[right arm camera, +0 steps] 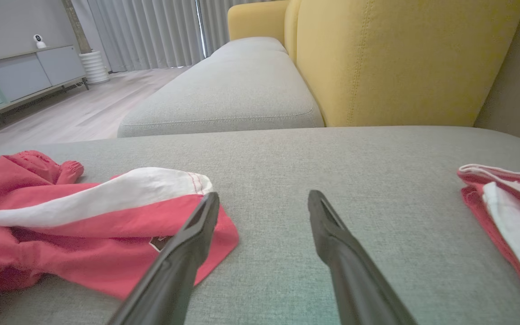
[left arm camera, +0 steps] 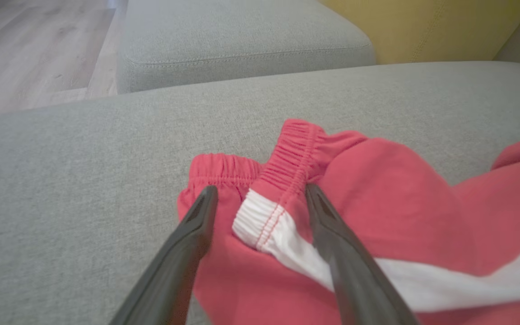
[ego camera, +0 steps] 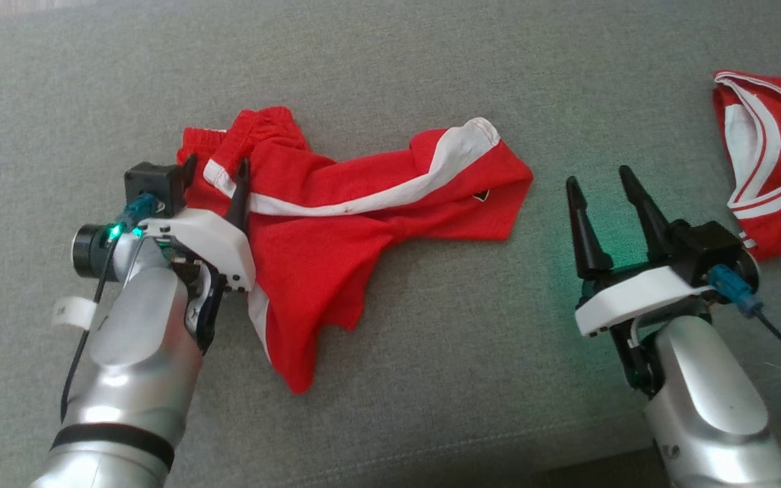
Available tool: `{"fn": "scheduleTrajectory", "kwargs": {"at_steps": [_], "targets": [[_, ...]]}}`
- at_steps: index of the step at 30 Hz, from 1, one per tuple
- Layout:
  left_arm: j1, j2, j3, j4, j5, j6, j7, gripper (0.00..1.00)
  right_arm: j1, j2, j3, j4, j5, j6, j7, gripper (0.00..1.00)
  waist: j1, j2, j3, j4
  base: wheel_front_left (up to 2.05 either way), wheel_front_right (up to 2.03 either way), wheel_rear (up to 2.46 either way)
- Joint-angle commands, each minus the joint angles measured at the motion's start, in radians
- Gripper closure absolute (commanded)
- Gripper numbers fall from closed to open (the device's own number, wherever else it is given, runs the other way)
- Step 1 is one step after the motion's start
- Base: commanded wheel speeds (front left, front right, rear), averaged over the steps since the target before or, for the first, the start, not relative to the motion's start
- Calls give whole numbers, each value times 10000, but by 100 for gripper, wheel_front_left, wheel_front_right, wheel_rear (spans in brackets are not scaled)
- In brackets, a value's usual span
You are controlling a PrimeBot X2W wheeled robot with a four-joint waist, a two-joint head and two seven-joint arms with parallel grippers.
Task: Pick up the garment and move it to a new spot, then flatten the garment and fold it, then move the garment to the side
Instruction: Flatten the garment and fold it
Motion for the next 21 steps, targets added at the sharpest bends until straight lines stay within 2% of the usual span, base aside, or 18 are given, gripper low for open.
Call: {"fn": "scheduleTrajectory", "kwargs": {"at_steps": [1,7,8,9,11,13,21], "targets": [[-546,220,194,-103,-63,-68,-97,0,-43,134,261,-300,-47,63,-110,0,0,0,44,-1,0,0,0],[-798,143,-29,435,-36,-208,-172,0,-222,227,454,-322,-37,63,-110,0,0,0,192,-107,0,0,0],[-821,129,-66,477,-21,-206,-190,2,-234,233,467,-326,-25,63,-110,0,0,0,203,-114,0,0,0],[-848,123,-86,513,-17,-211,-209,42,-240,238,465,-331,-18,63,-110,0,0,0,209,-115,0,0,0],[-869,101,-124,573,-18,-223,-242,100,-215,243,417,-323,-11,63,-110,0,0,0,179,-87,0,0,0],[-839,68,-163,535,-18,-226,-271,100,-149,244,329,-286,-2,63,-110,0,0,0,96,-24,0,0,0],[86,-60,440,-2228,-167,217,-307,100,274,278,22,-46,49,63,-110,0,0,0,-729,584,0,0,0]]}}
